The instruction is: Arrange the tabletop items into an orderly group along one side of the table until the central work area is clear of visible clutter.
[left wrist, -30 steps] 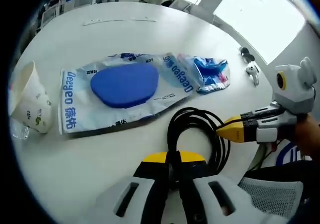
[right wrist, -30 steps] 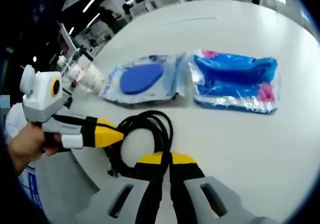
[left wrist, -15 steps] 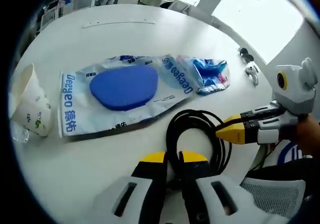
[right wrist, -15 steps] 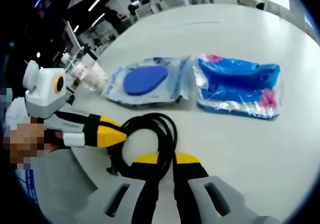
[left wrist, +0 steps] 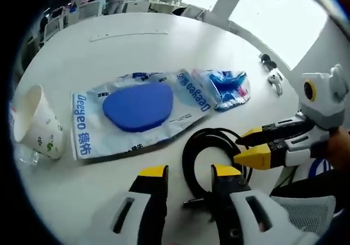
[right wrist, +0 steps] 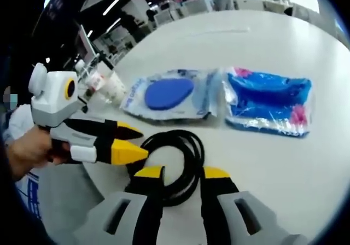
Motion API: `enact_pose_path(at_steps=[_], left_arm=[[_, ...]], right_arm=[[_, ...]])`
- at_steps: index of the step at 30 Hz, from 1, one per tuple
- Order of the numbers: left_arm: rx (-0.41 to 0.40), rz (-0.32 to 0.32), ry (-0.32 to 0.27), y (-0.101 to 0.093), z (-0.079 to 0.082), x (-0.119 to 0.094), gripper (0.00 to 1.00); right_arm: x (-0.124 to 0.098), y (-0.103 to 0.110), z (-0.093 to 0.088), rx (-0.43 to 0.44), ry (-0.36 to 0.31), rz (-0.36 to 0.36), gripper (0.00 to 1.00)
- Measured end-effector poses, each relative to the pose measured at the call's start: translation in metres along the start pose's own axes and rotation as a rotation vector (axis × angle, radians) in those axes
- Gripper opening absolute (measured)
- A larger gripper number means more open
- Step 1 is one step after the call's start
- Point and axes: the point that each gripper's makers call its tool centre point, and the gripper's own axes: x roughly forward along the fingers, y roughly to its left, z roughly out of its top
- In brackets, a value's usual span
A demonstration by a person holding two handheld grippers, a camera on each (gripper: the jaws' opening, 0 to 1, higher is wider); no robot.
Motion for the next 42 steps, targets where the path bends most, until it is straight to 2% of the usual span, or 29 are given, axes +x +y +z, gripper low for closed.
enact_pose_path(at_steps=[4,22,29,32,42], left_arm=[[0.015,0.005,-0.011,0.0,0.002,-0.004,0.34],[0.118,0.047,-0.074,0.006,0.014,-0.024,0.57],[0.154,0.052,-0.107,0.005,0.018,-0.033,0.65],[0.18,0.074,-0.112,0.009,0.019,-0.034,0.7],[0.196,0.093,-0.137,0.015,0.023,-0.041,0.79]], right_arm=[[-0.002,0.001,0.004,-0.024,-0.021,-0.01,0.34],[-0.011,0.004,0.015,-0.135,-0.058,-0.013,0.46],[-0.013,0.008,0.017,-0.175,-0.073,-0.012,0.54],[-0.013,0.01,0.017,-0.188,-0.075,-0.01,0.56],[-0.019,0.012,0.022,-0.245,-0.095,-0.021,0.65]])
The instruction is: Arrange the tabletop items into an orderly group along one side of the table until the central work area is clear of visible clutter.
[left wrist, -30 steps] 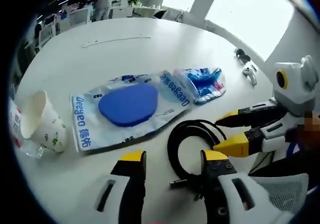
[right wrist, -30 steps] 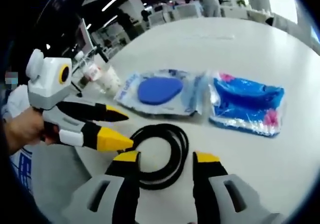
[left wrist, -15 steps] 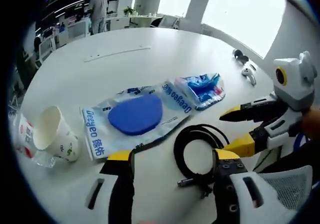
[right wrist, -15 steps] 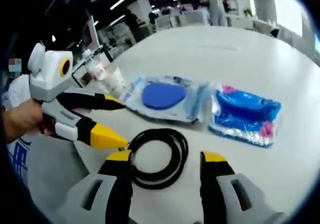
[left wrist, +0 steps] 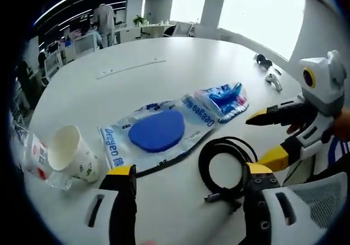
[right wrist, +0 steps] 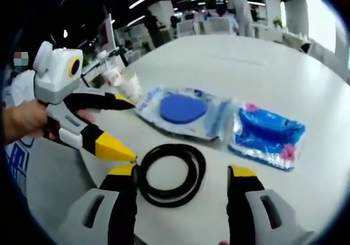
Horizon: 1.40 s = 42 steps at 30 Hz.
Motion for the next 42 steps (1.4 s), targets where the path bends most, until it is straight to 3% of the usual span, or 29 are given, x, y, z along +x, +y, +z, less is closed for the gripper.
enact_pose_path(at_steps=[12,24,42], left_arm=[[0.025,0.019,-0.034,0.009,0.003,-0.012,0.82],[0.049,0.03,-0.101,0.015,0.018,-0.026,0.83],[0.048,0.047,-0.166,0.035,0.013,-0.053,0.85]], right_arm=[[-0.004,0.0,0.015,-0.064,-0.046,-0.012,0.74],[-0.008,0.002,0.025,-0.122,-0.071,-0.027,0.79],[-0.018,0.004,0.039,-0.157,-0.135,-0.031,0.86]])
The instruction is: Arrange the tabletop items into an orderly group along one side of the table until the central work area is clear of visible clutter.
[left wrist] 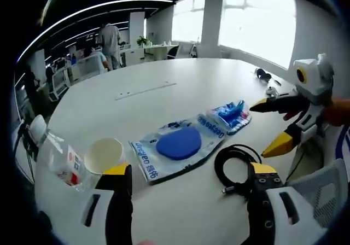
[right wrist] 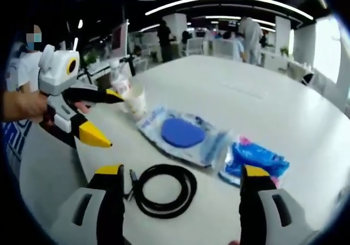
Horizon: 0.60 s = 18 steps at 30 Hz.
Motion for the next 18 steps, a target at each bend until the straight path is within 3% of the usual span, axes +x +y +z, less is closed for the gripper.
enact_pose_path(at_steps=[18], left_arm=[[-0.009,-0.002,-0.054,0.009,-0.001,-0.02,0.89]], right_arm=[[-0.015,0.004,0.014,-0.016,-0.084,0.014,0.89]])
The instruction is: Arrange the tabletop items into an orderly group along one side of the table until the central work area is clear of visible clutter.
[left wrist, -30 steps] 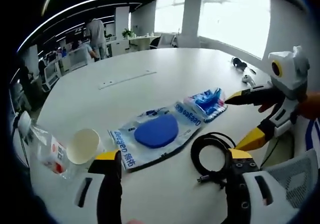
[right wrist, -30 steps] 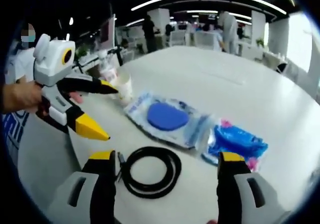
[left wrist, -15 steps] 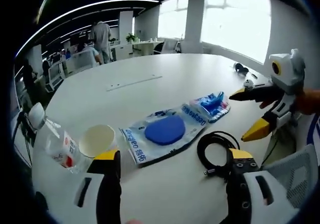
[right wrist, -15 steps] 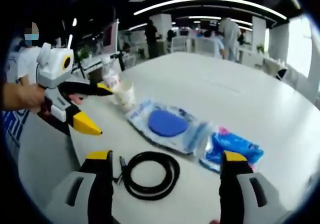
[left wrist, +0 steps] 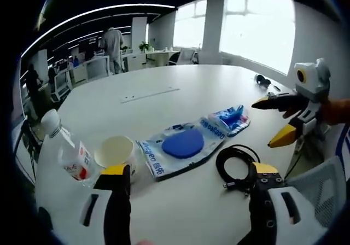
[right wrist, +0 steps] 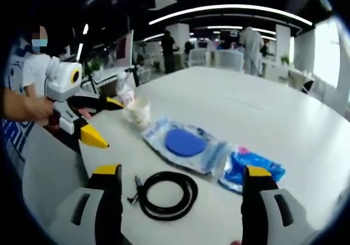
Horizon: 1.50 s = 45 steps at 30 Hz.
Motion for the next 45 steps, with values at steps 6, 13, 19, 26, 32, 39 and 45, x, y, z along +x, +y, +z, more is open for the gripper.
enact_pose_path(at_steps=[6,13,19,26,32,39,45], left_arm=[[0.009,0.001,-0.014,0.004,-0.002,-0.01,0.9],[0.009,0.009,-0.026,0.011,-0.007,-0.023,0.91],[0.004,0.02,-0.028,0.016,-0.011,-0.032,0.91],[-0.001,0.03,-0.038,0.019,-0.013,-0.043,0.92],[0.0,0.035,-0.05,0.021,-0.014,-0.052,0.92],[-0.004,0.041,-0.06,0.023,-0.016,-0.062,0.93],[-0.003,0.051,-0.054,0.024,-0.021,-0.069,0.93]], right_arm=[[-0.005,0.001,0.005,-0.017,-0.027,-0.001,0.89],[-0.013,0.0,0.003,-0.026,-0.031,-0.007,0.89],[-0.019,0.0,0.004,-0.029,-0.038,-0.009,0.9],[-0.027,0.002,0.007,-0.048,-0.06,-0.004,0.9],[-0.033,0.003,0.006,-0.044,-0.067,-0.012,0.9],[-0.041,0.004,0.002,-0.045,-0.073,-0.013,0.9],[-0.049,0.004,-0.003,-0.043,-0.075,-0.013,0.91]])
